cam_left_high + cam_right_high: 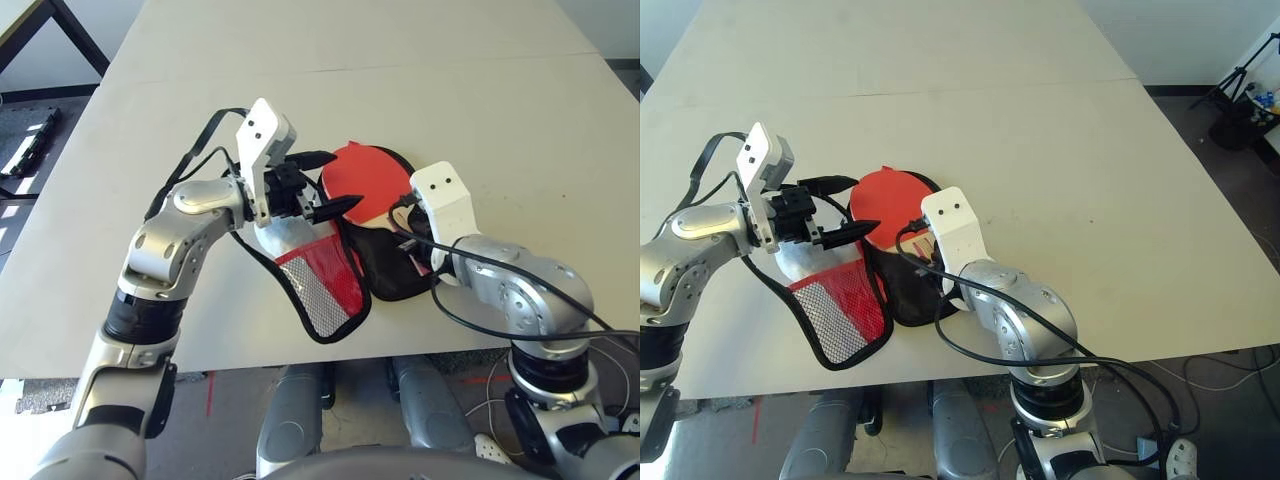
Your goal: Store the ping-pong paddle in its case and zip it.
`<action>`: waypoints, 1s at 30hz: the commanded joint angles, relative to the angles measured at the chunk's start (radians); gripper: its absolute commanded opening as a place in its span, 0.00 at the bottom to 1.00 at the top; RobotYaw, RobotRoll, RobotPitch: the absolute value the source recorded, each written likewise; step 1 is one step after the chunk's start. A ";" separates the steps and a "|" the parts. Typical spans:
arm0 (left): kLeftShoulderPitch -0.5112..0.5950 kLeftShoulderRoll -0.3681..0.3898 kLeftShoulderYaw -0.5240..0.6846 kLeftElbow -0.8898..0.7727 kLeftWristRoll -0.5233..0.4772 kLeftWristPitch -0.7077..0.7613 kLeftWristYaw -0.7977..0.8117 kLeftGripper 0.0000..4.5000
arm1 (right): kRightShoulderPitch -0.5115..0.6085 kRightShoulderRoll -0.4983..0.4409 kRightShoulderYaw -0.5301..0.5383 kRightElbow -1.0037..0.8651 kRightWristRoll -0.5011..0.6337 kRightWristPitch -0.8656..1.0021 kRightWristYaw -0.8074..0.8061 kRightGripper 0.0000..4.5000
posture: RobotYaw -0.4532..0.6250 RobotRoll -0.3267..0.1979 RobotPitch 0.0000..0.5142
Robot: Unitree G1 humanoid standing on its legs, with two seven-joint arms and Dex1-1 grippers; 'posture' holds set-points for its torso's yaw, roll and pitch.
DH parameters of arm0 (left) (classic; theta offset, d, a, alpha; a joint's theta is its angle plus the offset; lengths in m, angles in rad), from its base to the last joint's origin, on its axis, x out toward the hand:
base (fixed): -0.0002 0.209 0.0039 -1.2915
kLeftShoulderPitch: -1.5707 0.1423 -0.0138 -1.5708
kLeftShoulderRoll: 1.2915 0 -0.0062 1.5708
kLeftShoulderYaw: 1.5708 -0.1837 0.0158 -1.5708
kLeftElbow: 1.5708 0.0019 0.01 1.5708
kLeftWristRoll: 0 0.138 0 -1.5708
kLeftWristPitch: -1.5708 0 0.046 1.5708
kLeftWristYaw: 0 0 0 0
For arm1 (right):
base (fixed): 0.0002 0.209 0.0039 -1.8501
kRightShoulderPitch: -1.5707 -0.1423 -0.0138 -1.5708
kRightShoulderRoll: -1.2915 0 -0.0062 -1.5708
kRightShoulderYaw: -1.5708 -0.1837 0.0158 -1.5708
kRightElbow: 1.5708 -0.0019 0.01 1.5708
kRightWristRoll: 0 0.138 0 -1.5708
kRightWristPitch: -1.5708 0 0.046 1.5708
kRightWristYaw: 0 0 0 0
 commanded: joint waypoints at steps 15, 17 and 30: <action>0.000 -0.017 -0.023 0.007 0.016 -0.005 -0.006 1.00 | 0.020 -0.068 -0.015 0.013 0.113 0.025 0.001 0.60 | 0.37 0.62 0.51; -0.002 -0.020 -0.024 0.010 0.018 -0.006 -0.008 1.00 | 0.028 -0.103 -0.029 -0.011 0.132 0.025 0.025 0.73 | 0.37 0.62 0.50; -0.019 -0.029 -0.028 0.031 0.027 -0.019 -0.016 1.00 | 0.111 -0.278 -0.091 -0.062 0.236 -0.096 0.244 1.00 | 0.36 0.62 0.49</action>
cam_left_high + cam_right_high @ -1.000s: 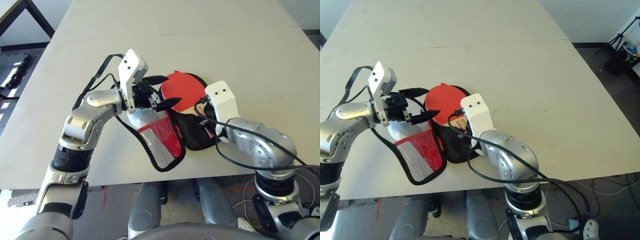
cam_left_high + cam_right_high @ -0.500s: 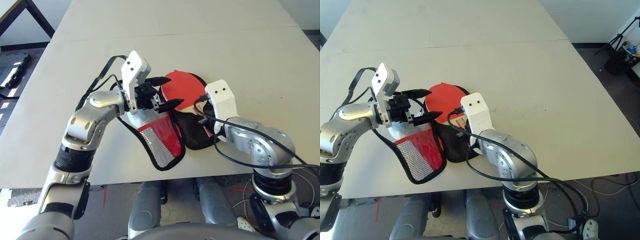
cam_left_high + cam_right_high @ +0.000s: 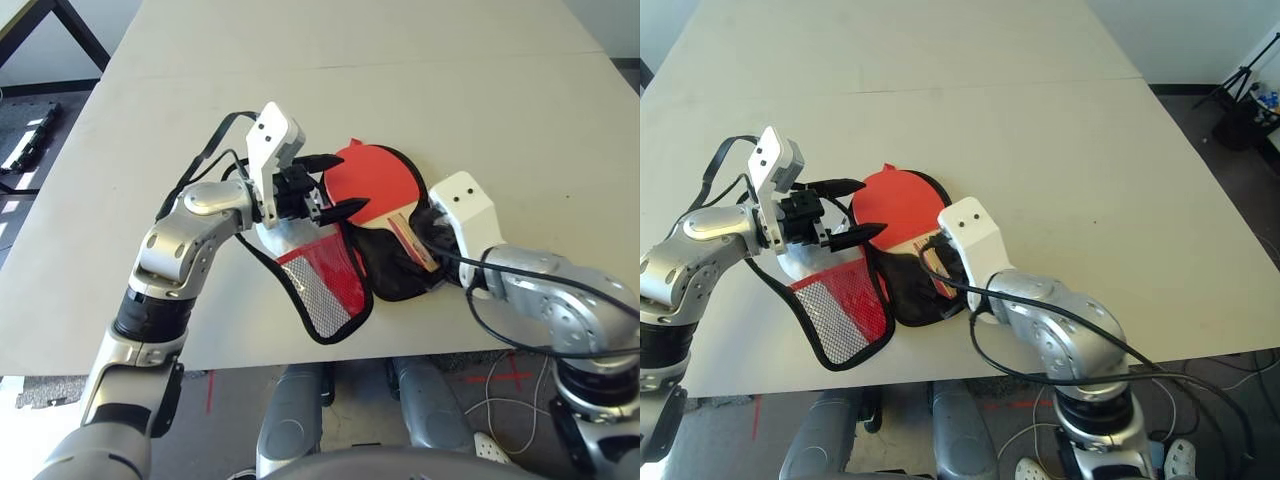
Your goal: Store the ping-pong paddle in its case and zip it.
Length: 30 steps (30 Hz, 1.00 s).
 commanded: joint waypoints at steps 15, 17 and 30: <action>0.002 0.007 -0.009 0.005 0.010 -0.005 -0.013 1.00 | 0.058 -0.023 -0.038 -0.063 0.120 0.033 0.101 1.00 | 0.36 0.62 0.50; 0.005 0.007 -0.009 0.003 0.010 -0.004 -0.013 1.00 | 0.064 -0.065 -0.047 -0.061 0.109 -0.035 0.117 1.00 | 0.37 0.62 0.50; 0.008 0.002 -0.008 0.006 0.010 -0.009 -0.010 1.00 | 0.020 -0.153 -0.039 -0.004 0.092 -0.242 0.153 1.00 | 0.36 0.62 0.51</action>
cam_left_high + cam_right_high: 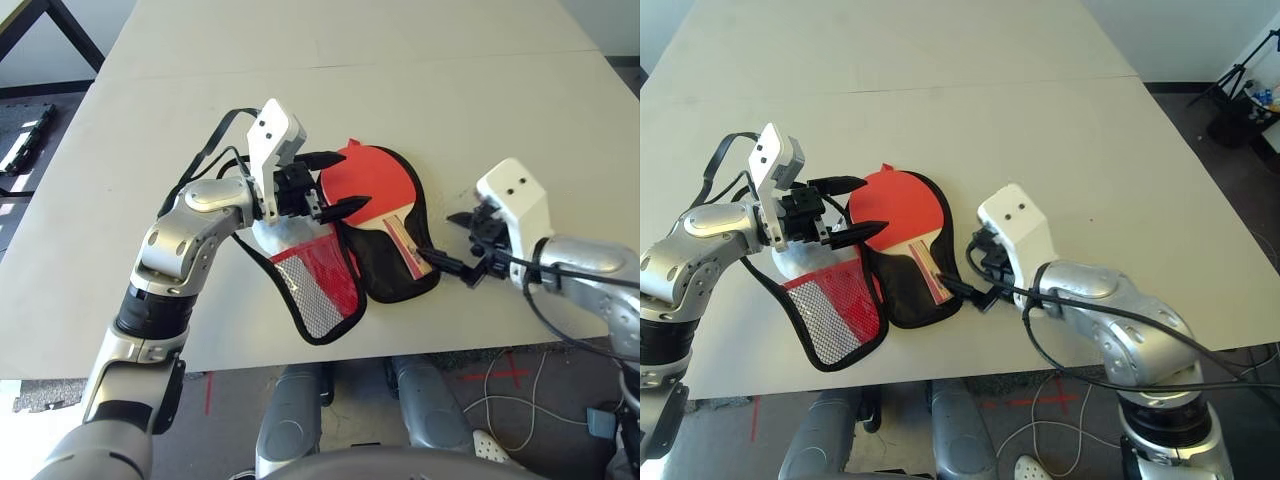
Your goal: Store the ping-pong paddle in its case and zip it.
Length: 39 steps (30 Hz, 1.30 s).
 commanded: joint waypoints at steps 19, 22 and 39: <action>-0.044 0.152 0.002 -0.077 -0.022 0.085 -0.090 1.00 | -0.009 0.140 0.145 0.044 -0.002 0.181 -0.118 0.74 | 0.39 0.62 0.51; -0.035 0.152 -0.001 -0.084 -0.020 0.087 -0.087 1.00 | -0.010 0.137 0.119 0.024 0.020 0.205 -0.104 0.52 | 0.39 0.62 0.51; -0.017 0.120 -0.015 -0.072 -0.008 0.076 -0.074 1.00 | 0.015 0.194 -0.033 -0.041 0.012 0.262 -0.187 0.29 | 0.36 0.62 0.53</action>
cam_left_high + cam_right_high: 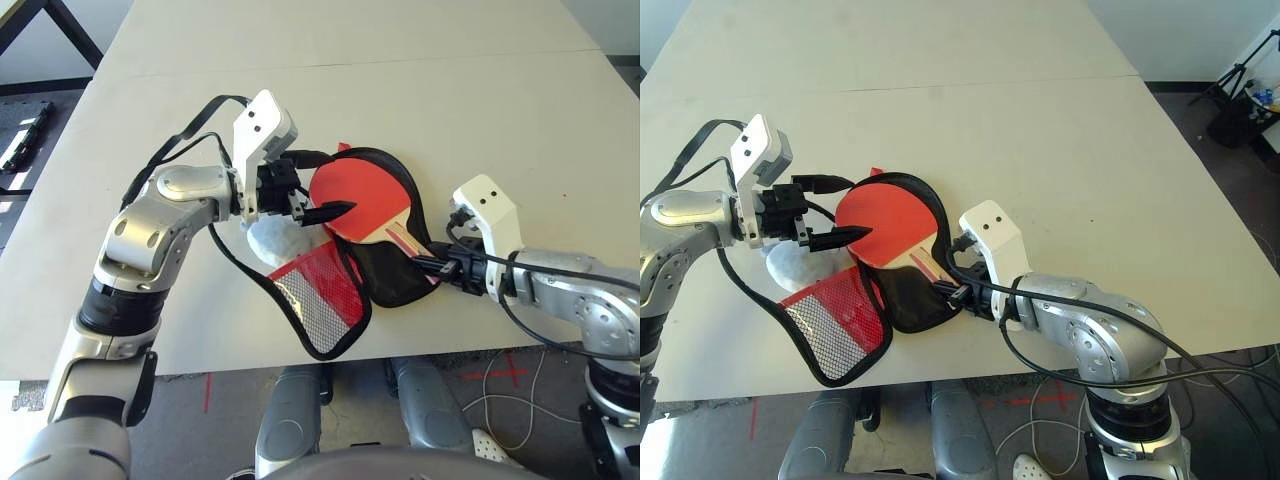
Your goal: Store the ping-pong paddle in its case and zip it.
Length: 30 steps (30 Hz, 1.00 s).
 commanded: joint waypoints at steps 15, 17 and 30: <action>0.030 -0.016 -0.017 -0.004 0.009 -0.012 -0.007 1.00 | -0.041 0.120 -0.022 -0.074 0.001 0.117 -0.058 0.51 | 0.36 0.62 0.55; 0.034 -0.016 -0.016 -0.008 0.008 -0.010 -0.005 1.00 | -0.041 0.108 -0.062 -0.100 0.025 0.115 -0.024 0.64 | 0.37 0.62 0.55; -0.008 0.027 0.045 -0.004 -0.011 0.005 -0.007 1.00 | 0.115 -0.199 -0.227 -0.001 0.068 -0.428 0.348 0.99 | 0.37 0.62 0.55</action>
